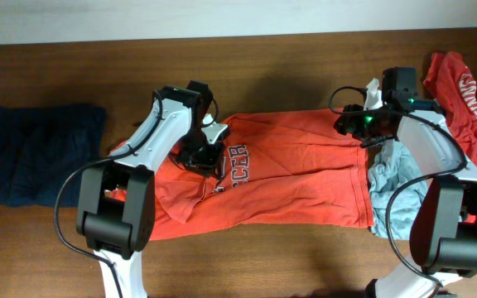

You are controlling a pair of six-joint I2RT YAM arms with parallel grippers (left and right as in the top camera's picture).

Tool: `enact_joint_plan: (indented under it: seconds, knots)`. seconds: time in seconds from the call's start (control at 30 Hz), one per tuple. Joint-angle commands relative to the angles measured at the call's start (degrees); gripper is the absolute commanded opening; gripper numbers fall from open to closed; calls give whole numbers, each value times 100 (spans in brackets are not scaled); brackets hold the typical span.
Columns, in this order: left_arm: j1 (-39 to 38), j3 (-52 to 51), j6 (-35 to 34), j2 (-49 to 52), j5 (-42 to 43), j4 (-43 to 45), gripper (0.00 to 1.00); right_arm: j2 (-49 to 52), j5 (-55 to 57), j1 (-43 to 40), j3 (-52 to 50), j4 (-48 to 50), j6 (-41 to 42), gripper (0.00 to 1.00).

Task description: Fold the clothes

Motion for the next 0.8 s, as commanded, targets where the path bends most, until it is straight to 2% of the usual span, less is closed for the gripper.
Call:
enact_joint_plan:
  seconds: [0.0, 0.1, 0.23, 0.33, 0.43, 0.47, 0.6, 0.77]
  knots:
    - [208, 85, -634, -175, -1331, -20, 27, 44, 50, -33, 72, 20, -44, 61]
    - [579, 85, -955, -175, -1749, 68, 28, 44, 50, -33, 72, 20, -44, 61]
    - [1029, 85, -957, -175, -1757, 380, 33, 44, 50, -33, 72, 46, -42, 62]
    - [1217, 59, -699, -162, -1762, 754, 36, 44, 50, -33, 72, 66, -42, 64]
    - [1239, 44, -702, -127, -1757, 1099, 34, 44, 50, -33, 72, 63, -42, 64]
    - [1239, 44, -699, -107, -1757, 1239, 29, 44, 50, -33, 72, 61, -42, 64]
    - [1239, 44, -702, -74, -1755, 1521, 29, 44, 50, -33, 72, 61, -42, 64]
    - [1241, -118, -699, 221, -1790, 1421, 29, 44, 50, -33, 72, 61, -44, 64]
